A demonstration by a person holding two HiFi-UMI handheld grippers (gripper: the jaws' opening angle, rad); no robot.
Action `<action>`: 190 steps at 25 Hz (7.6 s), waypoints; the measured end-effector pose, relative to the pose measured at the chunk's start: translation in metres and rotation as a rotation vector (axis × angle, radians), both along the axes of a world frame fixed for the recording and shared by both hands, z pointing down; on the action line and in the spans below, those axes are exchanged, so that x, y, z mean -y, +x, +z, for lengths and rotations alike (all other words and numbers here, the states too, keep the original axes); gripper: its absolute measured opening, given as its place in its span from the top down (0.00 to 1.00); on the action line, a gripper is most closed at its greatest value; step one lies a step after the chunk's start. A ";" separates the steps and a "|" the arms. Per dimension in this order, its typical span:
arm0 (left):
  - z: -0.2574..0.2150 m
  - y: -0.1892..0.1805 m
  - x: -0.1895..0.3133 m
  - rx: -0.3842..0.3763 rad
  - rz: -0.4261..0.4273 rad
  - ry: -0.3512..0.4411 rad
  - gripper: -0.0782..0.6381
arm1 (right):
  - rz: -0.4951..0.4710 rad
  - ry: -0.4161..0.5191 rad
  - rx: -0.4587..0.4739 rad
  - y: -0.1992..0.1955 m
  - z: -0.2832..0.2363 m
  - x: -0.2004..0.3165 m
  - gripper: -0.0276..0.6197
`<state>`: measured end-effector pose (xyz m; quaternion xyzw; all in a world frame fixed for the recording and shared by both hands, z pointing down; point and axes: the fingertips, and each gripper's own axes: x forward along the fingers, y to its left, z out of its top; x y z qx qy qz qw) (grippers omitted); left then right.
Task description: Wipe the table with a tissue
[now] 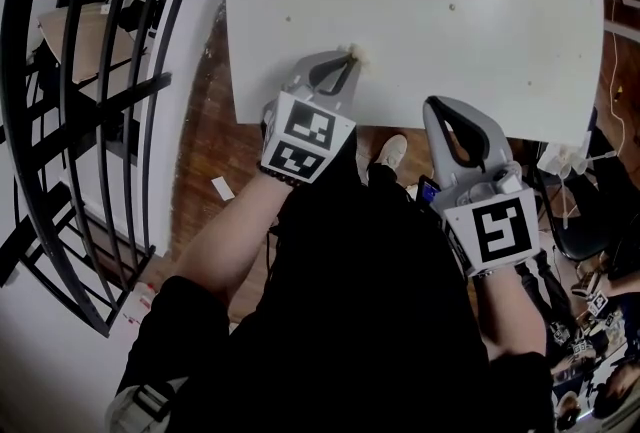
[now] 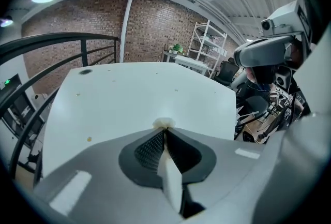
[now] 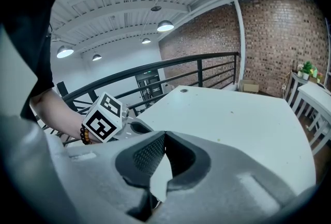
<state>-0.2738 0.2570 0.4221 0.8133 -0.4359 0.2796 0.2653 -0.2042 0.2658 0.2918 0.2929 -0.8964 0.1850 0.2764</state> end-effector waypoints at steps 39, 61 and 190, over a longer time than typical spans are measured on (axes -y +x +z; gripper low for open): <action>0.008 -0.123 0.020 0.101 -0.116 -0.011 0.84 | -0.020 0.053 -0.008 -0.080 -0.013 0.019 0.97; 0.023 -0.132 0.039 0.163 -0.135 -0.062 0.84 | -0.039 0.022 0.035 -0.077 -0.004 0.033 0.97; 0.021 -0.083 0.229 0.266 -0.024 -0.002 0.84 | 0.140 -0.024 0.061 0.006 0.029 0.094 0.97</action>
